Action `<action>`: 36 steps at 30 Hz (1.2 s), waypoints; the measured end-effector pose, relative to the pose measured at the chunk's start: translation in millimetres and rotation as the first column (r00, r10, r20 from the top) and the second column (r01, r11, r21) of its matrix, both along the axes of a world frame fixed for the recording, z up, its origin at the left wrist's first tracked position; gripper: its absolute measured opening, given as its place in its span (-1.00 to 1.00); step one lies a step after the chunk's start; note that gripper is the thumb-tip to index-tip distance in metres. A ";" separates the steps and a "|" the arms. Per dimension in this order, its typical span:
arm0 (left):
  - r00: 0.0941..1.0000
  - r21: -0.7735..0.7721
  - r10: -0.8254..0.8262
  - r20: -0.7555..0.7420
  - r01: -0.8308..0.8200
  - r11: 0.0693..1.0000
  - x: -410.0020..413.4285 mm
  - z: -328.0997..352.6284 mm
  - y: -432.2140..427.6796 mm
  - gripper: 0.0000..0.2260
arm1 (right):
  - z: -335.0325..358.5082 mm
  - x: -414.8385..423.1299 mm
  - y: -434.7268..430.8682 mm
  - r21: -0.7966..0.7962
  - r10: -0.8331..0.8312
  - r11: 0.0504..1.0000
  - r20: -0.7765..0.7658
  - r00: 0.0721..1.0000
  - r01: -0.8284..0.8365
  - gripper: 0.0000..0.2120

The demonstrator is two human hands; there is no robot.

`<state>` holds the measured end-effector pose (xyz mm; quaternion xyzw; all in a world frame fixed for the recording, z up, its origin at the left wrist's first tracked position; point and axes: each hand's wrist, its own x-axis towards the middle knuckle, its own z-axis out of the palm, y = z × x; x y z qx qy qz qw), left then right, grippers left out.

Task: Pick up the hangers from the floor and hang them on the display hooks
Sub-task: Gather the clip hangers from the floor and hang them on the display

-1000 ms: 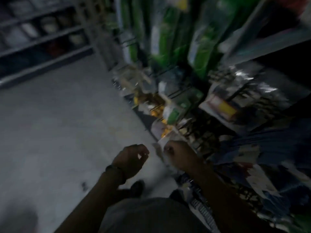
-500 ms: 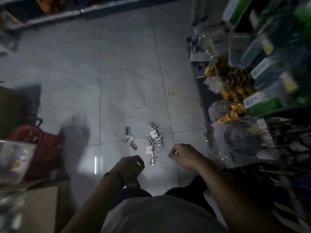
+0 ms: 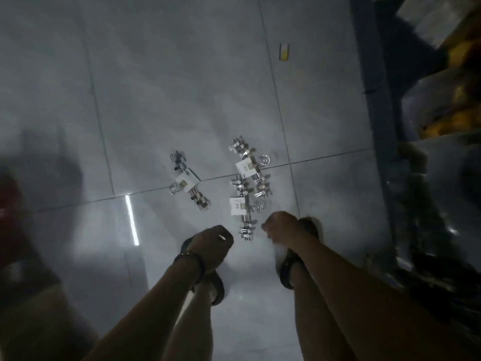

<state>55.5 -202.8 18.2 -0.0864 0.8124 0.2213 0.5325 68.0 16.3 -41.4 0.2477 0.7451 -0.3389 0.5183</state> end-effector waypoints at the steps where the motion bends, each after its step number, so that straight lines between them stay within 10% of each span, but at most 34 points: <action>1: 0.999 0.003 0.050 0.007 -0.050 0.999 -1.1 -40.8 0.8 -0.87 | -42.8 -1.4 -4.2 0.012 0.041 0.999 0.007 0.999 -0.041 -0.73; 4: 0.984 -0.019 0.179 0.020 -0.178 0.984 -0.8 -156.2 5.3 -0.84 | -150.5 -4.3 -18.7 0.090 0.055 0.995 -0.035 0.998 -0.052 -0.78; 7: 0.950 -0.045 0.311 0.026 -0.310 0.950 4.2 -251.6 8.3 -0.81 | -230.9 7.5 -30.2 0.206 0.025 0.979 -0.081 0.996 -0.008 -0.36; 10: 0.926 -0.049 0.378 0.001 -0.378 0.925 11.2 -311.9 14.2 -0.75 | -279.3 25.1 -31.7 0.198 -0.100 0.972 -0.121 0.988 0.123 -0.57; 15: 0.822 -0.005 0.568 -0.042 -0.568 0.823 31.5 -332.6 17.1 -0.36 | -277.2 40.7 -32.7 -0.050 -0.314 0.945 -0.408 0.857 0.322 -0.80; 18: 0.592 0.133 0.802 0.073 -0.803 0.581 28.3 -312.3 12.4 -0.12 | -243.9 40.2 -25.1 -0.267 -0.439 0.896 -0.397 0.806 0.356 -0.82; 26: 0.263 0.210 0.859 0.439 -0.960 0.187 -4.5 -275.4 12.6 -0.81 | -209.8 -29.9 -2.6 -0.390 -0.460 0.842 -0.156 0.874 0.374 -0.69; 30: 0.243 0.174 0.920 0.306 -0.965 0.197 -17.5 -290.5 15.2 -0.58 | -242.1 -55.0 0.1 -0.167 -0.235 0.968 -0.367 0.900 0.184 -0.69; 34: 0.200 0.205 0.957 0.210 -0.966 0.157 -28.5 -307.3 20.0 -0.79 | -280.5 -69.9 -22.2 -0.088 -0.468 0.863 -0.511 0.721 0.497 -0.62; 36: 0.169 0.198 0.968 0.185 -0.971 0.132 -30.2 -313.4 16.2 -0.84 | -299.8 -73.0 -25.6 0.175 -0.256 0.878 -0.617 0.744 0.447 -0.57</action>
